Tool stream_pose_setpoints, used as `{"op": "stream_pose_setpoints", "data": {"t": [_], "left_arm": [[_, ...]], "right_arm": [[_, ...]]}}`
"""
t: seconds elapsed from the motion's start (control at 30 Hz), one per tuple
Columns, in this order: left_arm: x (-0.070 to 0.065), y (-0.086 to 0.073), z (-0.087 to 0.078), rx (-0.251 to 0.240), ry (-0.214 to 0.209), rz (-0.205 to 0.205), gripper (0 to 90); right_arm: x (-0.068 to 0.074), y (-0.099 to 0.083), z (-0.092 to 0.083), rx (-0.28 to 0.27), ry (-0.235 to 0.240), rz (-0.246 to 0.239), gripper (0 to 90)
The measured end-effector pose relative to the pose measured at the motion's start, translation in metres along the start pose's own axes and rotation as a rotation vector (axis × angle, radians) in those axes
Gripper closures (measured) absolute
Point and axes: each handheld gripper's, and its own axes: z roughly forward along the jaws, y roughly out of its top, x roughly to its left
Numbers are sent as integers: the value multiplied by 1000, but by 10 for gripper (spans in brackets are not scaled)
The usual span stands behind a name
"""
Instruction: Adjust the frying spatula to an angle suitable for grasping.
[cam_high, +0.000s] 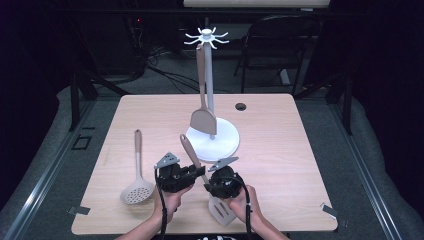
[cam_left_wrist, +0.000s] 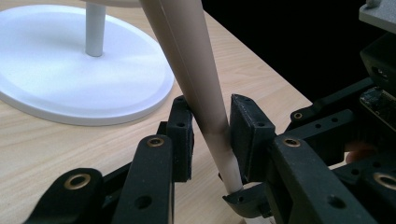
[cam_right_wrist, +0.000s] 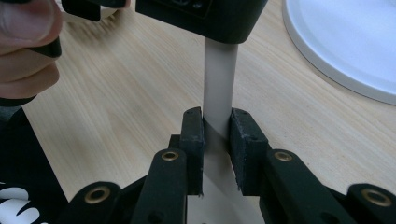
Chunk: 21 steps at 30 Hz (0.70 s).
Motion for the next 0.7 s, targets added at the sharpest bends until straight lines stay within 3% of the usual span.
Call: {"op": "stream_pose_setpoints", "data": {"t": [0.13,0.3,0.4,0.57,0.7], "left_arm": [[-2,3,3,21,19,-6,701],[2,5,6,13,-10,-30,716],[1,6,8,16,-4,-37,721],[1,10,12,10,-30,-47,732],[3,13,15,13,-65,-53,741]], "right_arm": [[-1,0,0,-3,-2,0,765],[-4,-1,0,-7,2,10,763],[-6,-1,0,-15,6,13,758],[-11,-2,-3,-19,22,20,740],[-15,-3,-5,-11,38,23,673]]}}
